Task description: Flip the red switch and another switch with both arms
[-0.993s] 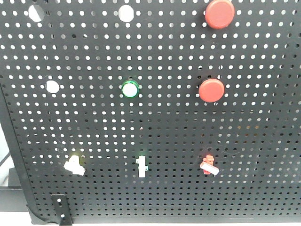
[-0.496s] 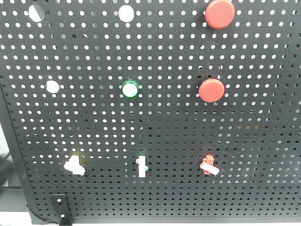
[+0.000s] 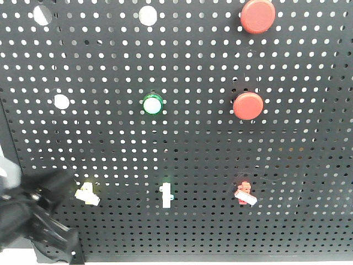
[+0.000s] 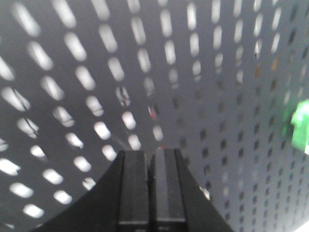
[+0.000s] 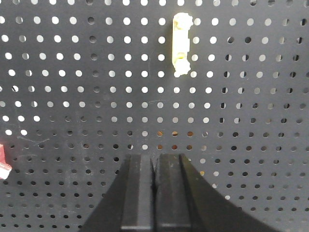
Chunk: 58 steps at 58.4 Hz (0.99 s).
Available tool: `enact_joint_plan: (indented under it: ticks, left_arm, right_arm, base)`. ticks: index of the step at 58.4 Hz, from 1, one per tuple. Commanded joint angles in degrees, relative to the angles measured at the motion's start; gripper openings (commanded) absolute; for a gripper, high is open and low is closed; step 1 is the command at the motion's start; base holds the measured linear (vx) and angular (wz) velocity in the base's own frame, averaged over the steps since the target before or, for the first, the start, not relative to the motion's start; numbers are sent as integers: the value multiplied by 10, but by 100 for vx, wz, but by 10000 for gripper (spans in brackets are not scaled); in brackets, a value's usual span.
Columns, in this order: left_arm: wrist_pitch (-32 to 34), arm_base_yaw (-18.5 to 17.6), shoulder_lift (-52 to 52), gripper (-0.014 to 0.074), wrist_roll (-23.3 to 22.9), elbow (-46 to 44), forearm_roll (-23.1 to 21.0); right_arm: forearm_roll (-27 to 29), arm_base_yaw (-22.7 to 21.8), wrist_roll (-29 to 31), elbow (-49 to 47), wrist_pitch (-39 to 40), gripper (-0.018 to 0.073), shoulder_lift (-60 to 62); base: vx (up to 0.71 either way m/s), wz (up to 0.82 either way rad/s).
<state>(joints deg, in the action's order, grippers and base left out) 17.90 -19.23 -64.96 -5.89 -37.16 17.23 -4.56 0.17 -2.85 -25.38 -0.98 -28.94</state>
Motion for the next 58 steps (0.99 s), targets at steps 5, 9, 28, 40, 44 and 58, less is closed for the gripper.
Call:
enact_joint_plan:
  ticks: [5, 9, 28, 40, 44, 58]
  left_arm:
    - [77, -4, -17, 2, -7, -22, -4]
    - [86, -4, -26, 2, -7, -22, -5]
    - [64, -1, -42, 2, -6, -22, -6]
    - [51, -1, -47, 2, -8, -1, -6]
    - [65, -1, -47, 2, -8, 21, -6]
    - [152, -1, -47, 2, -8, 95, -6]
  right_arm:
    - [-1, -3, 1, -20, 52, -6, -5]
    - [-1, -3, 1, -20, 52, -6, -5]
    - [-1, -3, 1, -20, 52, -6, -5]
    - [-1, -3, 1, -20, 52, -6, -5]
    - [-1, -3, 1, -20, 52, -6, -5]
    - [-1, -3, 1, -20, 52, -6, -5]
  base:
    - [0, 0]
    - [0, 0]
    - [0, 0]
    - [0, 0]
    - [0, 0]
    - [0, 0]
